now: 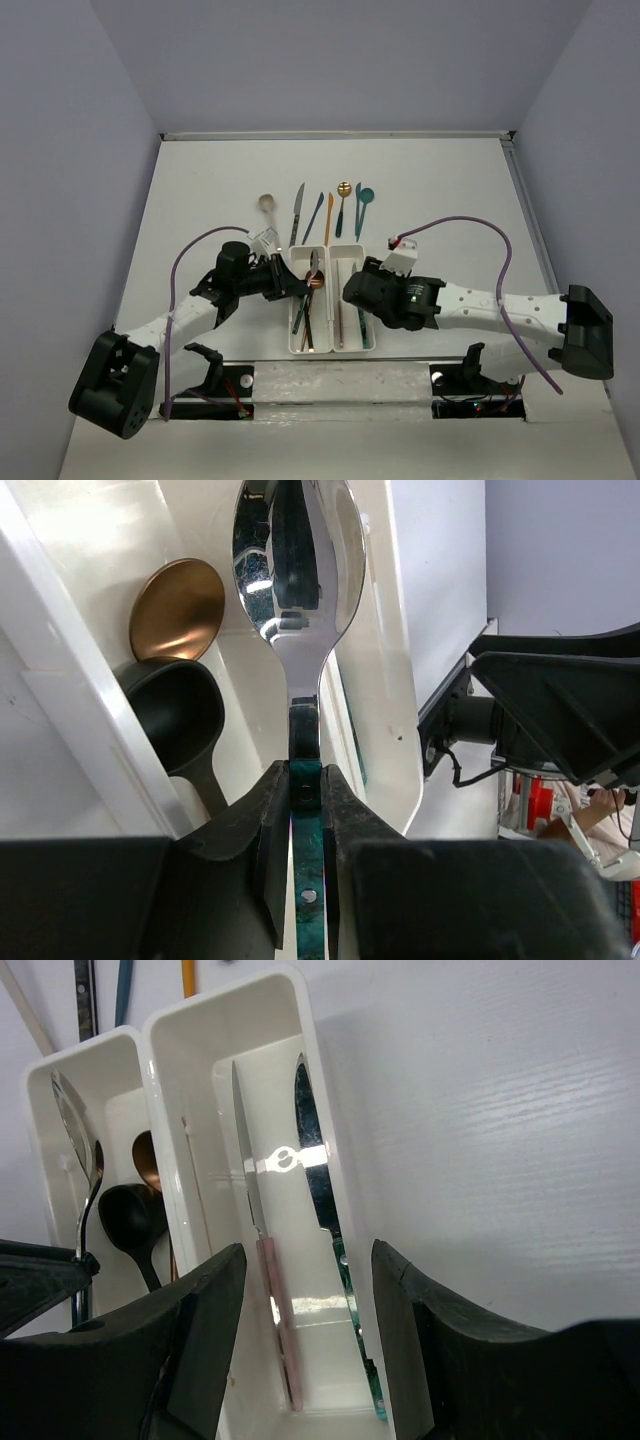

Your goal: Sort the eating utensils into containers

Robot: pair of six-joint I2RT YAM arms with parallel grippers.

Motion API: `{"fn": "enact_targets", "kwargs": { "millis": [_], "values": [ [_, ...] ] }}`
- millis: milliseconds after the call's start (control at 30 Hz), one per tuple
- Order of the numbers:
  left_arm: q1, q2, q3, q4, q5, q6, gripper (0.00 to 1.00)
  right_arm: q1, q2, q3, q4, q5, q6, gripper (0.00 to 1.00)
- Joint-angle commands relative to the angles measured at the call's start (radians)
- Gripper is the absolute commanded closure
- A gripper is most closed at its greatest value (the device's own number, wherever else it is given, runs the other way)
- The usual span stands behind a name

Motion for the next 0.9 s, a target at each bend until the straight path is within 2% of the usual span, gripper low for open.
{"fn": "enact_targets", "kwargs": {
  "millis": [0,67,100,200,333,533,633,667,700,733,767,867],
  "values": [
    [0.007,0.003,-0.017,0.087,0.003,-0.014,0.95,0.001,-0.040,-0.003,-0.016,0.071,0.038,0.41],
    [0.009,0.003,-0.018,0.093,0.006,-0.014,0.81,0.001,-0.034,0.000,-0.017,0.072,0.035,0.41],
    [0.009,0.003,-0.017,0.096,0.009,-0.013,0.65,0.001,-0.028,0.003,-0.019,0.072,0.032,0.40],
    [0.012,0.003,-0.018,0.100,0.011,-0.011,0.54,0.001,-0.024,0.010,-0.022,0.069,0.012,0.40],
    [0.015,-0.003,-0.012,0.103,0.023,-0.008,0.52,-0.010,-0.022,0.038,-0.025,0.051,-0.039,0.39],
    [0.023,-0.014,0.009,0.107,0.046,-0.008,0.52,-0.111,-0.031,0.096,-0.023,-0.003,-0.174,0.39],
    [0.029,-0.031,0.049,0.103,0.069,-0.002,0.53,-0.232,-0.028,0.148,0.039,-0.055,-0.345,0.38],
    [0.032,-0.037,0.086,0.085,0.071,0.019,0.54,-0.326,-0.027,0.179,0.077,-0.128,-0.460,0.39],
    [0.035,-0.043,0.110,0.068,0.071,0.019,0.54,-0.327,-0.025,0.190,0.116,-0.176,-0.461,0.39],
    [0.039,-0.060,0.138,0.050,0.051,0.071,0.54,-0.415,-0.019,0.202,0.159,-0.213,-0.555,0.39],
    [0.059,-0.067,0.168,-0.006,0.034,0.108,0.54,-0.453,0.010,0.231,0.220,-0.266,-0.591,0.39],
    [0.125,-0.087,0.319,-0.120,-0.069,0.283,0.52,-0.565,0.132,0.338,0.248,-0.320,-0.688,0.39]
  ]
}}
